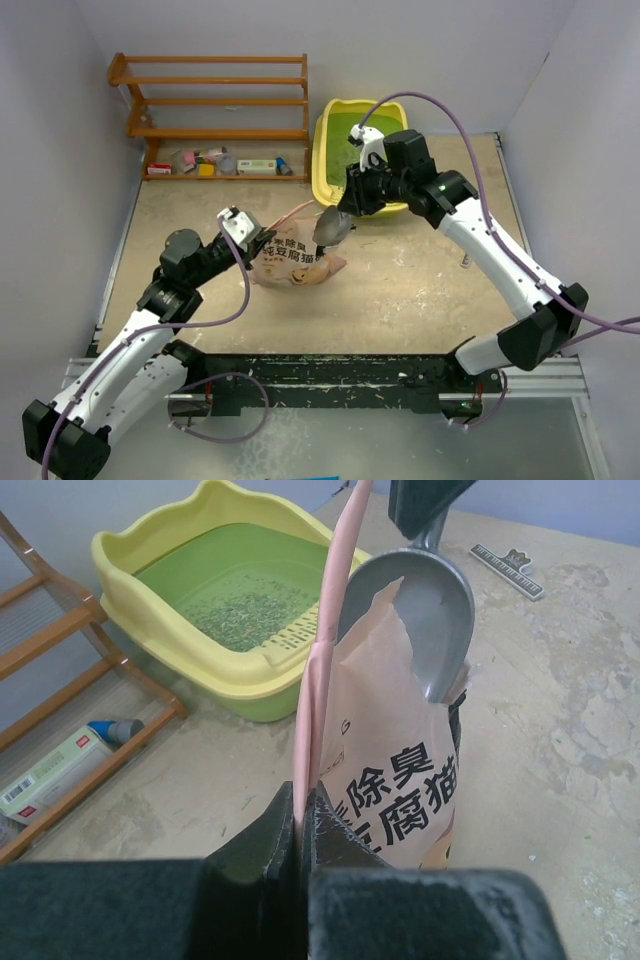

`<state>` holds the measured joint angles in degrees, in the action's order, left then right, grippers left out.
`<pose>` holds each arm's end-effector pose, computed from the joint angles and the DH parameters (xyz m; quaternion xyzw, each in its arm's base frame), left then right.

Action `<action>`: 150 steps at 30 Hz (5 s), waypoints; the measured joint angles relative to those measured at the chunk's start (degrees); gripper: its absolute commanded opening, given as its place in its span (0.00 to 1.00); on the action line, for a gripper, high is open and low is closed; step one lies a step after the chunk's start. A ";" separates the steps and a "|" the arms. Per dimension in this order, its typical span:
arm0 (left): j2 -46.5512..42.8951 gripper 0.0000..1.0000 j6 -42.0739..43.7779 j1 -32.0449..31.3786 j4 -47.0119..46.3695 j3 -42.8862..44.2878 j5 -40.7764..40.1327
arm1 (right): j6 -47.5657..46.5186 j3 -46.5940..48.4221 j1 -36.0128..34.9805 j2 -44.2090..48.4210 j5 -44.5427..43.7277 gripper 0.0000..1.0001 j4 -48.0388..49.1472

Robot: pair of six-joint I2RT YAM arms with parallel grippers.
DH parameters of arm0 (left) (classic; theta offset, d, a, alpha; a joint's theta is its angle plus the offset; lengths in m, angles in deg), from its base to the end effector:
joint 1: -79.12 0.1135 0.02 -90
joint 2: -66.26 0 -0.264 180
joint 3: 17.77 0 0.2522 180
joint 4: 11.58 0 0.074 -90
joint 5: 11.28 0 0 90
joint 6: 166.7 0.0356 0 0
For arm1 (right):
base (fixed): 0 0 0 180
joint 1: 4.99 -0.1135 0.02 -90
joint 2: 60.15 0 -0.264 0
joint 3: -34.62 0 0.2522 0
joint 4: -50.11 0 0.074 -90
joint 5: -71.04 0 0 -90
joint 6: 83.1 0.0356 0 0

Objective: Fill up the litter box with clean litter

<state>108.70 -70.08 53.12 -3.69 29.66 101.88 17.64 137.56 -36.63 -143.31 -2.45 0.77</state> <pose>0.1584 -0.0928 0.3082 0.3321 0.6426 -0.2570 0.6408 0.2671 0.1764 0.4076 -0.2262 0.8279 0.2957 0.4196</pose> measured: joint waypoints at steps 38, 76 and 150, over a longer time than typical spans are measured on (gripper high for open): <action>0.79 0.00 -0.59 0.09 -4.22 -1.70 -1.36 | -0.87 -17.53 -8.17 -4.76 -7.19 0.00 23.91; 2.43 0.00 -0.52 0.11 -4.81 -1.68 -1.51 | 16.15 -32.59 -8.79 -7.37 -1.38 0.00 50.12; 4.17 0.27 -0.48 0.00 -5.29 -0.87 0.66 | 45.40 -71.52 1.33 44.39 -9.73 0.00 63.84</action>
<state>112.87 -70.56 53.12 -8.98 28.79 102.54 63.04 66.05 -35.29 -98.92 -12.18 64.62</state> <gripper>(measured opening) 0.234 0.280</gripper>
